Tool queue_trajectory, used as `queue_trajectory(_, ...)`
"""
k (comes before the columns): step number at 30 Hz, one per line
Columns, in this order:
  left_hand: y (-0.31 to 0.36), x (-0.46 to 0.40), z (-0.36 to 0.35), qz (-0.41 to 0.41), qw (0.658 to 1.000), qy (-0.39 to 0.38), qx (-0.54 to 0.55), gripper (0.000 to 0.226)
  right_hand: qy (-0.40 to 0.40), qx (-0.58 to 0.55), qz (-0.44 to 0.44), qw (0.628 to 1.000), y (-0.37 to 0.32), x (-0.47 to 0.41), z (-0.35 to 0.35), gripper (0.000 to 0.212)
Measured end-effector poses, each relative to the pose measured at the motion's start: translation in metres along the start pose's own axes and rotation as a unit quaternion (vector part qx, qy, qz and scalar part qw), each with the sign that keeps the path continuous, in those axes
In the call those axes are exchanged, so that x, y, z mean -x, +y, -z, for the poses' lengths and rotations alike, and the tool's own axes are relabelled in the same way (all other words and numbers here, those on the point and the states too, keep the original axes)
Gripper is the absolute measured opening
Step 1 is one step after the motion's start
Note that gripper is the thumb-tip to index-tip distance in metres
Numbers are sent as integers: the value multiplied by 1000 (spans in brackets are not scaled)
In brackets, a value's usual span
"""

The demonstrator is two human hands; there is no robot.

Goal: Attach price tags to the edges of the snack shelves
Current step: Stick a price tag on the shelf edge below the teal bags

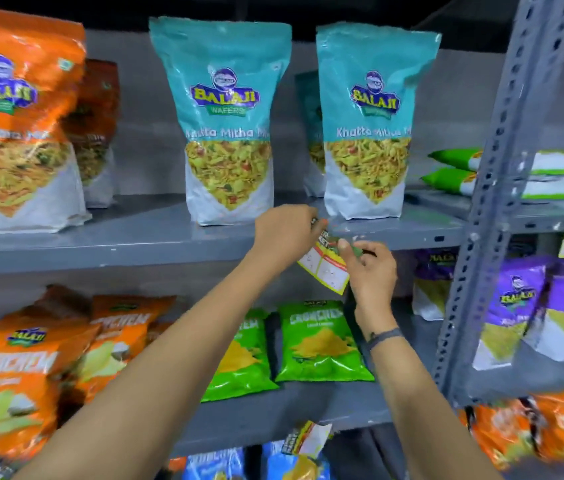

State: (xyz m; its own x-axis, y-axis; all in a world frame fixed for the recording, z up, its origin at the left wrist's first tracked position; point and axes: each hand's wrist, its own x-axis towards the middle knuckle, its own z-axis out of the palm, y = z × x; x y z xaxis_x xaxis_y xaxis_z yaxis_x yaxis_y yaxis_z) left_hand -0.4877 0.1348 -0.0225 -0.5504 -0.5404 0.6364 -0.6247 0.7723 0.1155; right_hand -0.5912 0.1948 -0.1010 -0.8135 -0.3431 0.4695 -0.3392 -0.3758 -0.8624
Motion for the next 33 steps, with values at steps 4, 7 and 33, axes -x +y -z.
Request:
queue_trajectory(4, 6, 2, 4, 34, 999, -29, 27, 35, -67, -47, -25, 996, -4, -8, 10, 17)
queue_trajectory(7, 5, 15, 2, 16, 1000, 17, 22, 37, -88, -20, -3, 996, -5, -9, 17, 13)
queue_trajectory(33, 3, 35, -12, 46, 982, 137, -122, 49, -64, 163, 225, 959, -6, -17, 15, 21)
